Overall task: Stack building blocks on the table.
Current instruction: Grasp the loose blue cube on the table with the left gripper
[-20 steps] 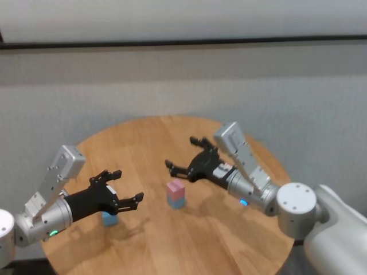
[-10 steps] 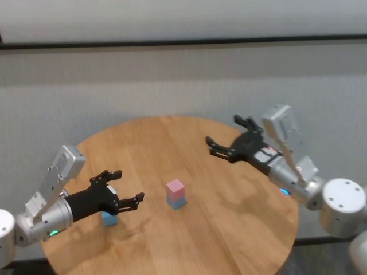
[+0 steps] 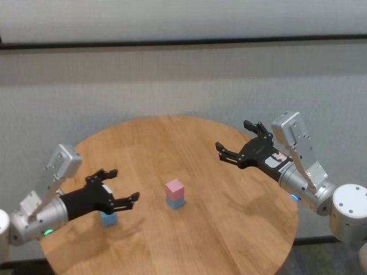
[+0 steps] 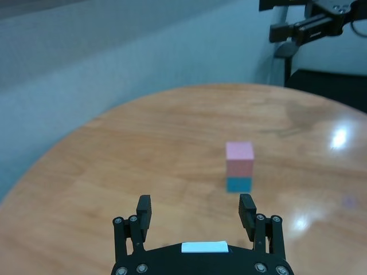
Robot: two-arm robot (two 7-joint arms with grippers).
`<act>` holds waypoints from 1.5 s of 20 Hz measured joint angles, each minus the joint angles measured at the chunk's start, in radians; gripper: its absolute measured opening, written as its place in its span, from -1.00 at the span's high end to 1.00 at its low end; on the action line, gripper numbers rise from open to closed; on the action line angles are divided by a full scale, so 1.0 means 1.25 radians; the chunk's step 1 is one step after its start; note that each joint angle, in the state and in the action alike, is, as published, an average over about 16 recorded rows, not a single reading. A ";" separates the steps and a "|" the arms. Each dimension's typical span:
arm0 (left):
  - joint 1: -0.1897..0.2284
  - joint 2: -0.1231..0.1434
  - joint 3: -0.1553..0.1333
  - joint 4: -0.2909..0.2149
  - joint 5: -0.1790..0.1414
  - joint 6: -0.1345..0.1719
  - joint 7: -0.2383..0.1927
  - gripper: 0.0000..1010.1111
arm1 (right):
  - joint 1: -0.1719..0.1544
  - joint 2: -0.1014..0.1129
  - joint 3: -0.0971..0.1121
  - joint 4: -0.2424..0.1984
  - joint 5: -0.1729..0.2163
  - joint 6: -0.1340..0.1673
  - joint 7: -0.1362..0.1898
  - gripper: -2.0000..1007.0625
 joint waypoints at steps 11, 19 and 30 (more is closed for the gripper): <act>0.022 0.070 0.005 -0.048 0.004 0.020 -0.036 -0.98 | 0.003 -0.003 -0.001 0.005 -0.001 -0.001 0.000 -0.99; -0.012 0.055 0.024 0.066 -0.023 -0.032 -0.111 -0.98 | 0.004 -0.005 -0.002 0.006 -0.001 -0.002 0.000 -1.00; -0.073 0.014 0.044 0.215 -0.032 -0.093 -0.163 -0.99 | 0.005 -0.006 -0.003 0.007 -0.001 -0.002 0.000 -0.99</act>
